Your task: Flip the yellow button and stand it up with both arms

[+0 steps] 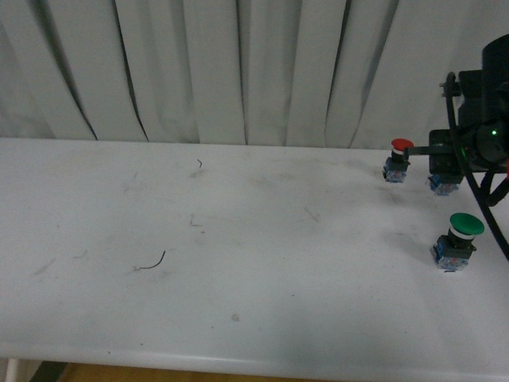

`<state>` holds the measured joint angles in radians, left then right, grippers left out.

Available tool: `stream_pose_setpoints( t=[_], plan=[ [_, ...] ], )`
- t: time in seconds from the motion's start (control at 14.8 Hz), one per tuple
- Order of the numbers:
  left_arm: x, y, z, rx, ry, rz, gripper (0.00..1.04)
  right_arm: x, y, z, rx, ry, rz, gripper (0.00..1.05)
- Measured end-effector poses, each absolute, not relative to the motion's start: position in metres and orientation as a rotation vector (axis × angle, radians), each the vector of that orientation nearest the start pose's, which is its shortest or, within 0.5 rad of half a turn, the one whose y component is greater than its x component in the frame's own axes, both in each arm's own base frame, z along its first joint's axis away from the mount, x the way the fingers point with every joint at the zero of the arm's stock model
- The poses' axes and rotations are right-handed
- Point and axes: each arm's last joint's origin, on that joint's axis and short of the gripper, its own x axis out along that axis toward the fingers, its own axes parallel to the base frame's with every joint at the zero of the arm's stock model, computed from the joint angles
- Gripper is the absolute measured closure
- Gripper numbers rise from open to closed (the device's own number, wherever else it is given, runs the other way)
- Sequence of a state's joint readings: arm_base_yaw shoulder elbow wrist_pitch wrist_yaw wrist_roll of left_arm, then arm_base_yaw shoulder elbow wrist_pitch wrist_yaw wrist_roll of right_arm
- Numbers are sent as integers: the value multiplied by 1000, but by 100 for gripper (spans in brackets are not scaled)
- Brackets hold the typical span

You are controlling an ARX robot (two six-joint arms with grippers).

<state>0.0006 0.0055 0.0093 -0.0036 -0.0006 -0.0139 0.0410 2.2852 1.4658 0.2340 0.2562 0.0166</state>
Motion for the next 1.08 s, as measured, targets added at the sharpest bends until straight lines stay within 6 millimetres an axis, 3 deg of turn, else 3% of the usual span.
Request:
stream_pose_setpoints(
  t=[0.13, 0.61, 1.08],
  plan=[
    [97, 0, 166, -14, 0, 1, 7, 489, 25, 110, -93, 604, -211, 69],
    [97, 0, 166, -14, 0, 1, 7, 497, 27, 95, -95, 670, -295, 69],
    [97, 0, 166, -14, 0, 1, 7, 496, 50, 85, -84, 673, -265, 69]
  ],
)
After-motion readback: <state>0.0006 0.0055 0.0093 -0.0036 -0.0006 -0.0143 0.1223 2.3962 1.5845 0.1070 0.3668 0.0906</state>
